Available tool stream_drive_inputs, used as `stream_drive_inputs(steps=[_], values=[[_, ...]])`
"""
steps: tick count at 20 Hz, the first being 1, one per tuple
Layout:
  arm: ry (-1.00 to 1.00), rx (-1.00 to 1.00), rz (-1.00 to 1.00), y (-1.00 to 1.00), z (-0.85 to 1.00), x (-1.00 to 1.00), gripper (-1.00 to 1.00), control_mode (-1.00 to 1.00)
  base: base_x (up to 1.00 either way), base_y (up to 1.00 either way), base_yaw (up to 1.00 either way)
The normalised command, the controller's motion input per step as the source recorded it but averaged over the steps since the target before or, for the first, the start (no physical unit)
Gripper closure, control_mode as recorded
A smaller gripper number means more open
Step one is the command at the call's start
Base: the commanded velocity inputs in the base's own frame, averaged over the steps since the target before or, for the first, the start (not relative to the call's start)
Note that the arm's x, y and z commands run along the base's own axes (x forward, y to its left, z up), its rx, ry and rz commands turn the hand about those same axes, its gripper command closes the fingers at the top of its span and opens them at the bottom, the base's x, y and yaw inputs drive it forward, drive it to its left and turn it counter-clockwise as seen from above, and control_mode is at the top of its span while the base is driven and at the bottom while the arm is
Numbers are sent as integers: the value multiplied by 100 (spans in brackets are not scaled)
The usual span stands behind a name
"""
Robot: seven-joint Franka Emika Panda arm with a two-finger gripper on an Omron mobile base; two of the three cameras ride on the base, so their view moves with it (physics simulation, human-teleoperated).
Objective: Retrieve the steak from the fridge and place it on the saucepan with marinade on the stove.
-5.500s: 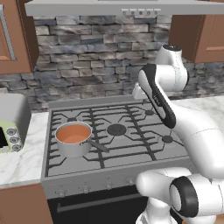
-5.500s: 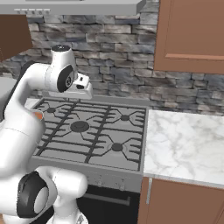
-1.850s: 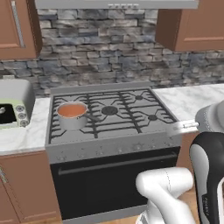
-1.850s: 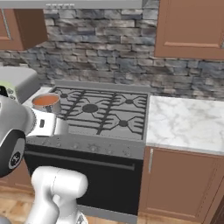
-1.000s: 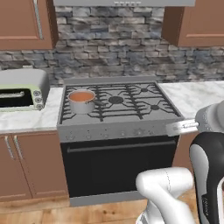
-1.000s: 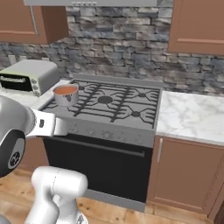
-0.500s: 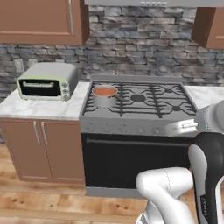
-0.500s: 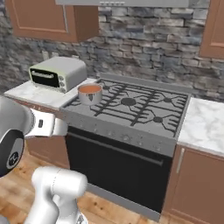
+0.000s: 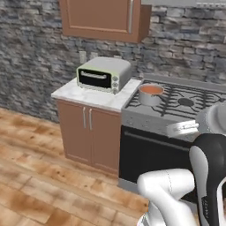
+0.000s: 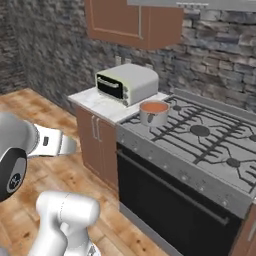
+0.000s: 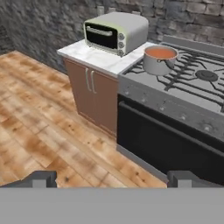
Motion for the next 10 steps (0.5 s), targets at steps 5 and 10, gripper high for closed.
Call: stream_drive_inputs(steps=[5, 10], values=[[0, 0, 0, 0, 0, 0, -100, 100, 0, 1, 58], [0, 0, 0, 0, 0, 0, -100, 100, 0, 3, 63]])
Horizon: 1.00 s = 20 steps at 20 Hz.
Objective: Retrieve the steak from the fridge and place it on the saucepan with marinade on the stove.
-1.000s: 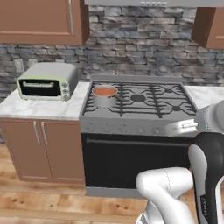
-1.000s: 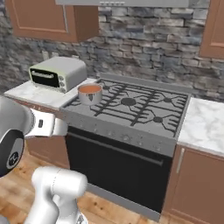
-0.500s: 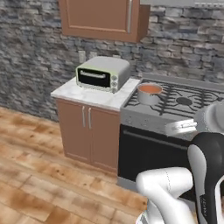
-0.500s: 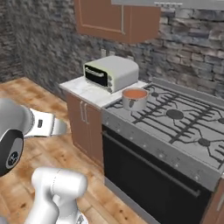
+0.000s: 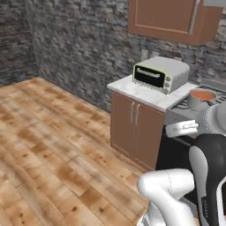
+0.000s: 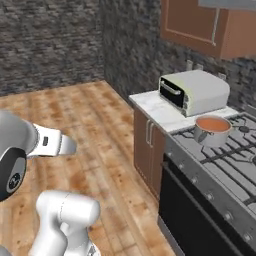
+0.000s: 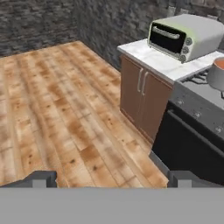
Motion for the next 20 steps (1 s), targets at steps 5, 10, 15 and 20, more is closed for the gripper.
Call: stream_drive_inputs(steps=[5, 10, 15, 20], values=[[0, 0, 0, 0, 0, 0, -100, 100, 0, 3, 74], [0, 0, 0, 0, 0, 0, -100, 100, 0, 7, 78], [0, 0, 0, 0, 0, 0, -100, 100, 0, 11, 77], [0, 0, 0, 0, 0, 0, -100, 100, 0, 14, 77]])
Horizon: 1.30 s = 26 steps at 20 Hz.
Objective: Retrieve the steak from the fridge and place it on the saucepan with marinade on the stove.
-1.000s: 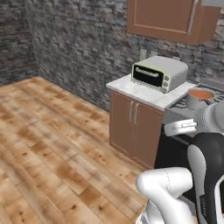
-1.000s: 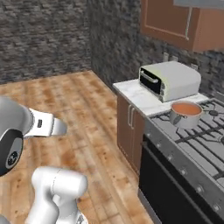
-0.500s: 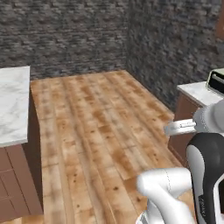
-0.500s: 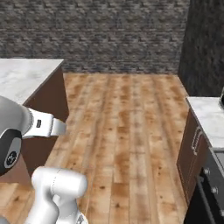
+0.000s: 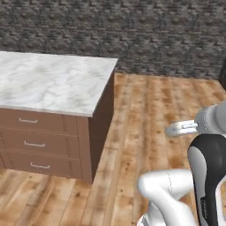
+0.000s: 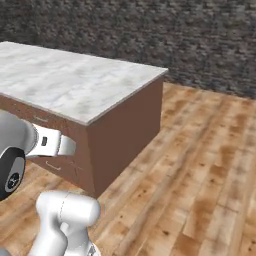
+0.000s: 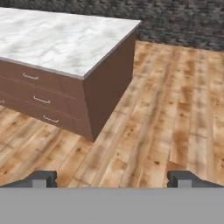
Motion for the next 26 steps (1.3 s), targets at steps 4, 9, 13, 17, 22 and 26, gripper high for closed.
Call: stream_drive_inputs(steps=[4, 9, 13, 17, 22, 26], values=[[0, 0, 0, 0, 0, 0, -100, 100, 9, 8, 76], [0, 0, 0, 0, 0, 0, -100, 100, 27, 10, 75], [0, 0, 0, 0, 0, 0, -100, 100, 51, 27, 69], [0, 0, 0, 0, 0, 0, -100, 100, 66, 40, 62], [0, 0, 0, 0, 0, 0, -100, 100, 82, 30, 58], [0, 0, 0, 0, 0, 0, -100, 100, 100, 9, 48]])
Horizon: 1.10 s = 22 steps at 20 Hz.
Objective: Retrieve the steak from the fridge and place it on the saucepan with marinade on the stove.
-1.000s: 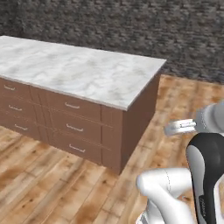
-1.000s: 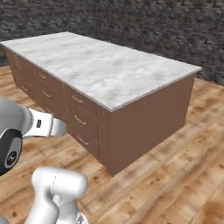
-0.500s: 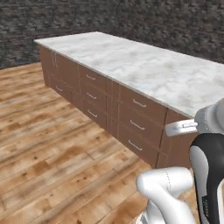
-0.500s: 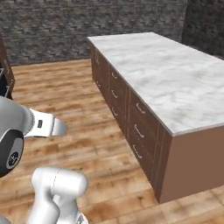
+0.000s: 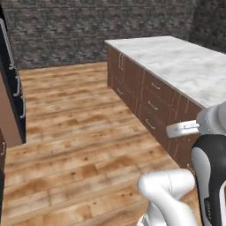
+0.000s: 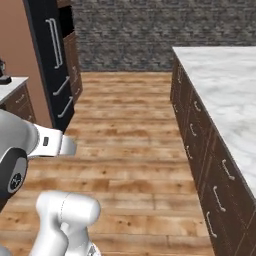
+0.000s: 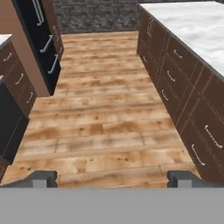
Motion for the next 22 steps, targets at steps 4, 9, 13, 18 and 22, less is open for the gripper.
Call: stream_drive_inputs(steps=[4, 9, 13, 18, 22], values=[[0, 0, 0, 0, 0, 0, -100, 100, 100, 0, 41], [0, 0, 0, 0, 0, 0, -100, 100, 100, 0, 37], [0, 0, 0, 0, 0, 0, -100, 100, 100, 0, 34], [0, 0, 0, 0, 0, 0, -100, 100, 100, 0, 40], [0, 0, 0, 0, 0, 0, -100, 100, 100, 0, 45]])
